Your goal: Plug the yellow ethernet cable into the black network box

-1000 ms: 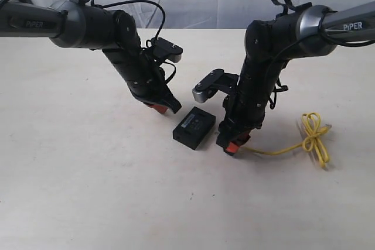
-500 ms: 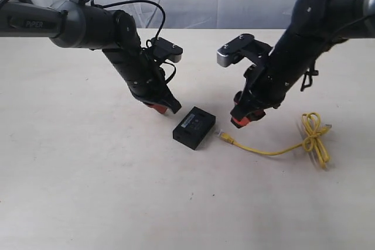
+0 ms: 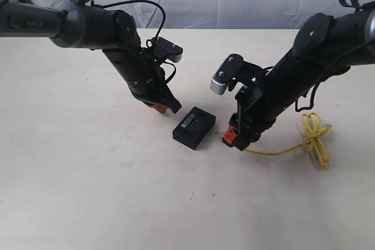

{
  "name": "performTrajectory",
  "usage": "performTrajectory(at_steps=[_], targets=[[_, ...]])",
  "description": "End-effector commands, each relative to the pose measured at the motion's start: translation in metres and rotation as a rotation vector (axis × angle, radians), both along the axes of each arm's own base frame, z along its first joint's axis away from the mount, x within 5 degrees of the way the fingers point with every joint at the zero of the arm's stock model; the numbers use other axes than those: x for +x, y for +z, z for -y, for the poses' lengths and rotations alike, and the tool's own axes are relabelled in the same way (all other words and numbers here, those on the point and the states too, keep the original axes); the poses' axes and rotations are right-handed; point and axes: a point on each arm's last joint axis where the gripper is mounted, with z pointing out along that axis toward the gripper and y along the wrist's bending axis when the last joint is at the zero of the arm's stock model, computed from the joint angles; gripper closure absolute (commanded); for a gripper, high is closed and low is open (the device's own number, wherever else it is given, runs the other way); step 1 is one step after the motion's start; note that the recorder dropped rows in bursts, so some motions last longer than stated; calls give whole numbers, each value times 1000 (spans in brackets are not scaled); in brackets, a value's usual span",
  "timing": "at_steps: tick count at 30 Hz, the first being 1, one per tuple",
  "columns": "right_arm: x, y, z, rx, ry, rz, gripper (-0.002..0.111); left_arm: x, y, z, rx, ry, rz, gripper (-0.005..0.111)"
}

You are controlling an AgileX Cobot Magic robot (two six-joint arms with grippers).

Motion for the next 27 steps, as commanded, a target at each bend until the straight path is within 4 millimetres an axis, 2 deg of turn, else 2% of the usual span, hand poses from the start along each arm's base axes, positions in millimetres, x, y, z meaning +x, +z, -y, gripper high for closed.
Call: performTrajectory(at_steps=[1, 6, 18, 25, 27], targets=[[0, -13, 1, -33, 28, -10, 67, 2, 1, 0, -7, 2, 11, 107], [6, -24, 1, -48, 6, 10, 67, 2, 1, 0, -7, 2, 11, 107], [7, -25, -2, -55, 22, 45, 67, 2, 1, 0, -7, 0, 12, 107], [6, -41, -2, -72, 31, -1, 68, 2, 1, 0, -7, 0, 12, 107], [6, -42, -2, -73, 30, -1, 80, 2, 1, 0, -7, 0, 12, 107]])
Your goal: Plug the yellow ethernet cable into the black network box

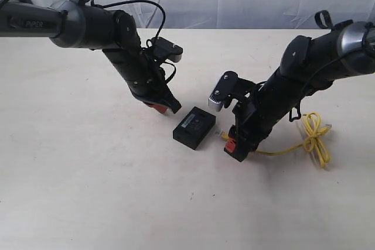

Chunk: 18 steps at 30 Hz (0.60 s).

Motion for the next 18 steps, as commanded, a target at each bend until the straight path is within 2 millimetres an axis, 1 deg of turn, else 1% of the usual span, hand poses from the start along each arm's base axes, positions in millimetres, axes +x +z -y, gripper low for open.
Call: performTrajectory(at_steps=[1, 2, 6, 9, 11, 13, 14, 16, 18], targets=[[-1, -4, 0, -6, 6, -8, 102, 2, 1, 0, -7, 2, 11, 107], [0, -4, 0, -7, 3, 0, 109, 2, 1, 0, -7, 3, 12, 107], [1, -1, -1, 0, 1, 9, 109, 2, 1, 0, -9, 5, 18, 107], [4, 17, -5, 29, -13, -8, 109, 2, 1, 0, -8, 1, 20, 107], [3, 23, -4, 24, 7, 1, 109, 2, 1, 0, -8, 1, 20, 107], [-1, 21, 2, -49, 66, -23, 109, 2, 1, 0, -8, 1, 20, 107], [-1, 20, 7, -101, 24, -40, 109, 2, 1, 0, -8, 1, 20, 107], [-1, 20, 11, -151, -27, -68, 109, 2, 1, 0, -8, 1, 20, 107], [-1, 22, 11, -163, -63, -100, 109, 2, 1, 0, -8, 1, 20, 107]])
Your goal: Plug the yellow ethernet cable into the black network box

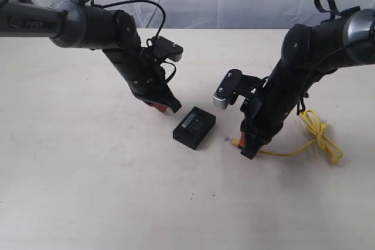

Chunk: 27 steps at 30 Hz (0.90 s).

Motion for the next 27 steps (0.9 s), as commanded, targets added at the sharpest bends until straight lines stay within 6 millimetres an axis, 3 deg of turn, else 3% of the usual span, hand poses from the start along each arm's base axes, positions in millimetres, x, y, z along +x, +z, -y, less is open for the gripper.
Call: performTrajectory(at_steps=[1, 10, 18, 27], targets=[[2, 8, 2, -42, -85, -40, 109, 1, 1, 0, -8, 4, 6, 107], [18, 21, -11, -17, -116, -88, 109, 5, 0, 1, -22, 15, -26, 107], [21, 8, -21, -48, -73, -84, 109, 15, -12, -6, 22, -65, -115, 107], [25, 6, -22, -34, -78, -35, 109, 12, -25, 6, -105, -80, -169, 107]])
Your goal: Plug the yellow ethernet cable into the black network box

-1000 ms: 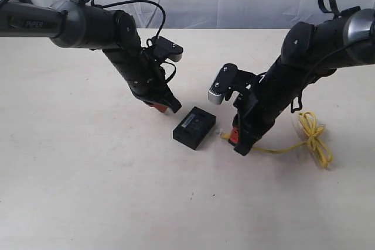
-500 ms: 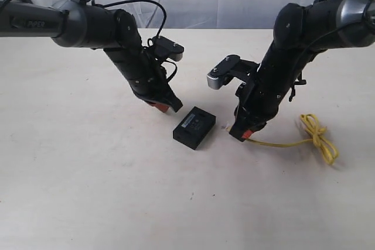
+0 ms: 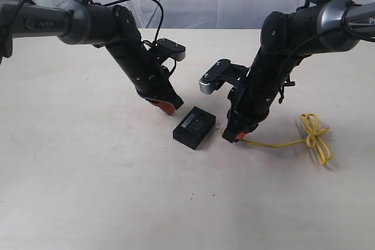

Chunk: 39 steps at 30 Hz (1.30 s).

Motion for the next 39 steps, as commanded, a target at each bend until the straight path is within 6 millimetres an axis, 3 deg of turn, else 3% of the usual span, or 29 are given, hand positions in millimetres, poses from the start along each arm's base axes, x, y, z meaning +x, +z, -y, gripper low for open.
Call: performTrajectory(at_steps=[1, 14, 39], targets=[[2, 1, 0, 1, 12, 16, 109, -4, -15, 4, -19, -6, -59, 107], [7, -15, -5, 25, 7, 16, 109, -14, -15, 8, -73, -47, -173, 107], [8, -14, -8, 55, -17, 21, 109, -14, -16, 10, -89, -59, -172, 107]])
